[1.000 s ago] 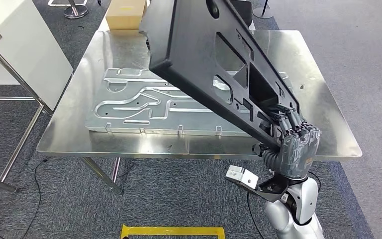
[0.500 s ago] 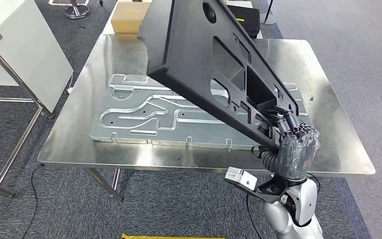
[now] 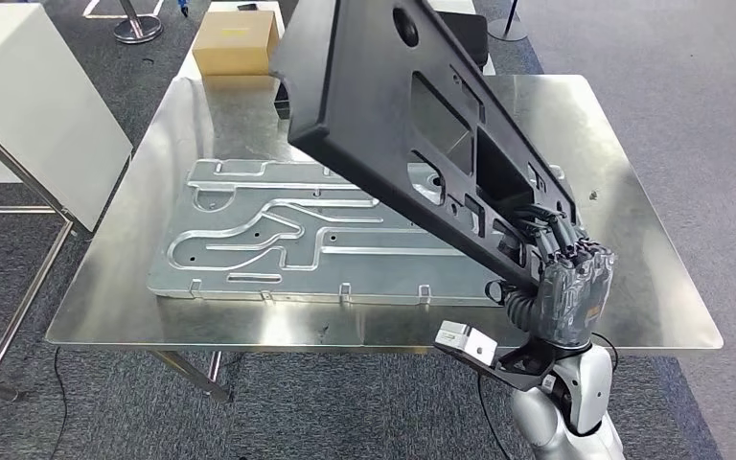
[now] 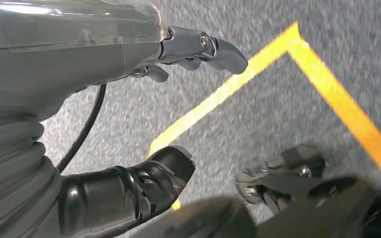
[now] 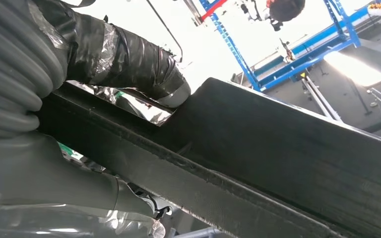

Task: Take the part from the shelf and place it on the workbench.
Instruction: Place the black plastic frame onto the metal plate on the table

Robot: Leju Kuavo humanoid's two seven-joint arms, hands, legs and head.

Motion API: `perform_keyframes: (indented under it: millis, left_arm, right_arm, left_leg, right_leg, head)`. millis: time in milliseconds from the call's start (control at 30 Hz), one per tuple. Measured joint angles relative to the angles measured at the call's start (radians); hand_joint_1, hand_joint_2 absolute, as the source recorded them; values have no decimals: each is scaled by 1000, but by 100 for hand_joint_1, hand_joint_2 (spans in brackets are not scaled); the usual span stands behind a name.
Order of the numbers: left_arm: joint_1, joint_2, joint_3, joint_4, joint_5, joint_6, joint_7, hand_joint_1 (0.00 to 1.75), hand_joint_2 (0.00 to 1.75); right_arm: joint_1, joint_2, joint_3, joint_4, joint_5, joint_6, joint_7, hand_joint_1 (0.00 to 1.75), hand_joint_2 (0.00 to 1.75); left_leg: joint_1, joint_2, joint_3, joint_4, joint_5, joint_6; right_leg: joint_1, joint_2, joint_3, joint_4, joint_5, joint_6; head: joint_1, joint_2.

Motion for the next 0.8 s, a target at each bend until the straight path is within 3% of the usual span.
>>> perform_keyframes:
  millis: [33, 100, 233, 467, 600, 733, 800]
  left_arm:
    - [-2, 0, 0, 0, -1, 8, 3, 0, 175]
    - [-4, 0, -2, 0, -5, 17, 6, 0, 175]
    - [-3, -1, -8, 0, -11, 21, 6, 0, 175]
    - [-6, -1, -20, 0, -13, 6, 4, 0, 175]
    - [-8, -1, -23, 0, -13, -4, 3, 0, 175]
    - [-11, -1, -24, 0, -12, 0, 11, 0, 175]
    - [-12, -1, -24, 0, -12, 3, 17, 0, 87]
  right_arm:
    - [1, 0, -1, 0, 0, 0, -1, 175, 175]
    - [4, 0, -2, 0, -1, 0, -2, 175, 175]
    - [7, 0, -4, -1, -2, 0, -6, 175, 175]
    - [2, 0, -4, 1, 2, 0, 2, 175, 175]
    - [-12, 0, 4, 13, 11, 0, 15, 174, 175]
    - [-37, -4, 24, 29, 41, 0, 54, 174, 175]
    - [-54, -8, 35, 39, 66, 0, 75, 175, 175]
  left_leg:
    - [-2, 0, 11, -37, 10, 5]
    - [-5, -1, 17, -56, 11, 16]
    - [-7, -2, 21, -59, 30, 22]
    - [-11, -2, 19, -58, 28, 33]
    - [-12, -2, 18, -57, 27, 34]
    - [-12, -2, 18, -57, 27, 34]
    - [-12, -2, 18, -57, 27, 34]
  right_leg:
    - [0, 0, -1, 4, -4, 6]
    - [3, -1, -3, 11, -10, 16]
    - [5, -1, -2, 11, -10, -9]
    - [2, -1, 2, 0, -5, 6]
    - [-1, -1, 2, -2, -6, 29]
    - [-1, -1, 1, -1, -7, 33]
    - [-1, -1, 1, 0, -8, 34]
  head:
    - [0, 0]
    - [0, 0]
    - [1, 0]
    - [1, 0]
    - [1, 0]
    - [1, 0]
    - [1, 0]
